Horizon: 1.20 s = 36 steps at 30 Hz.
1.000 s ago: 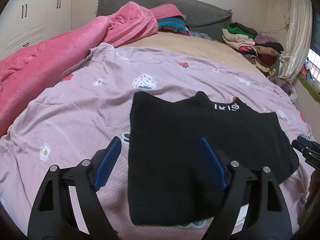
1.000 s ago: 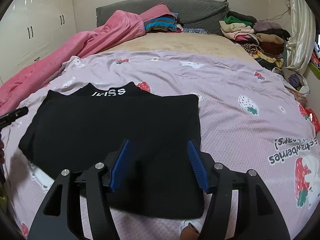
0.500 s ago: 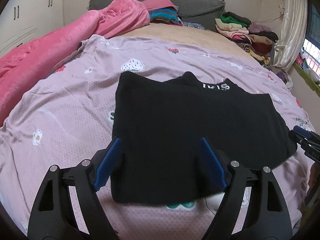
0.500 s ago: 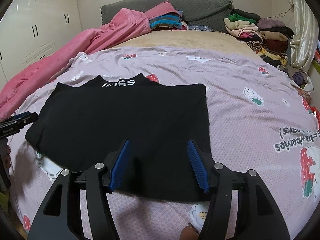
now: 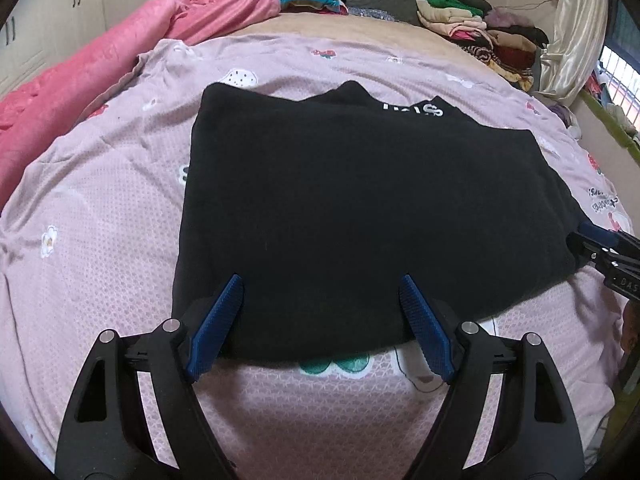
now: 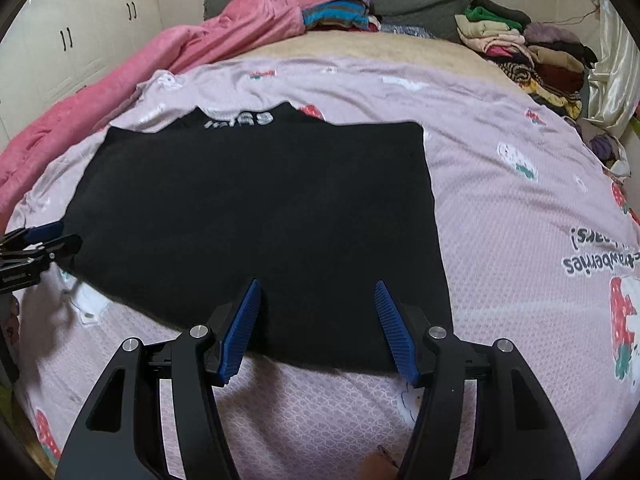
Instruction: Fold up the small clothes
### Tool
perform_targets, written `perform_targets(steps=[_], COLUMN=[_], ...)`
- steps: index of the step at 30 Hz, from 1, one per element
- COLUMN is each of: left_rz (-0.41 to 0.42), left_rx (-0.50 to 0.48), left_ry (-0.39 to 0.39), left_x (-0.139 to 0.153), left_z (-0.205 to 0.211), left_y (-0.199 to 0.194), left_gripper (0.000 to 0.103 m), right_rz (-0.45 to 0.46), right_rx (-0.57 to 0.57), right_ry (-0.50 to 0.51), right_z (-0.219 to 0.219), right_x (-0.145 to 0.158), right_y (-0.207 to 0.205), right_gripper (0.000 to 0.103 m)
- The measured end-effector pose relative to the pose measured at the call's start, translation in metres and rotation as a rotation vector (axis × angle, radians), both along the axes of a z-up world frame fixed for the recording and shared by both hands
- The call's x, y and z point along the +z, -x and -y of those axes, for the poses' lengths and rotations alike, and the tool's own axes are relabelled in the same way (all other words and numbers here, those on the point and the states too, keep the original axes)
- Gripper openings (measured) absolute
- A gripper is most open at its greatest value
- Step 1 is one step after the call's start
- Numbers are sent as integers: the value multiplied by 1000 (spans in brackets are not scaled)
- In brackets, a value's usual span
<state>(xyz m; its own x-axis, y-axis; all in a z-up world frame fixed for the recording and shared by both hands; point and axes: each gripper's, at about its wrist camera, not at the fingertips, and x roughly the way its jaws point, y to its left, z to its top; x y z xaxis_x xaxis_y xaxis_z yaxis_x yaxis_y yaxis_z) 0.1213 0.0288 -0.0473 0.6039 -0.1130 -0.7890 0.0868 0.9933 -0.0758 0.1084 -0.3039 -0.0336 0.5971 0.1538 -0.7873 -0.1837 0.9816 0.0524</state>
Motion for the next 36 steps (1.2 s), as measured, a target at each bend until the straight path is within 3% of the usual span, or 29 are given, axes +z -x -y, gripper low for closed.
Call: perform_targets(steps=[15, 31, 36], left_rz=[-7, 23, 45], left_rx=[9, 21, 22], left_ry=[9, 85, 92], left_x=[-6, 4, 11], left_z=[-3, -11, -11], left_y=[5, 25, 29], left_gripper=[73, 73, 83], right_rz=[-31, -11, 17], right_rx=[-36, -98, -128], right_ry=[-43, -70, -59], right_z=[14, 22, 23], right_x=[-12, -6, 1], right_y=[8, 31, 41], right_gripper=[58, 59, 71])
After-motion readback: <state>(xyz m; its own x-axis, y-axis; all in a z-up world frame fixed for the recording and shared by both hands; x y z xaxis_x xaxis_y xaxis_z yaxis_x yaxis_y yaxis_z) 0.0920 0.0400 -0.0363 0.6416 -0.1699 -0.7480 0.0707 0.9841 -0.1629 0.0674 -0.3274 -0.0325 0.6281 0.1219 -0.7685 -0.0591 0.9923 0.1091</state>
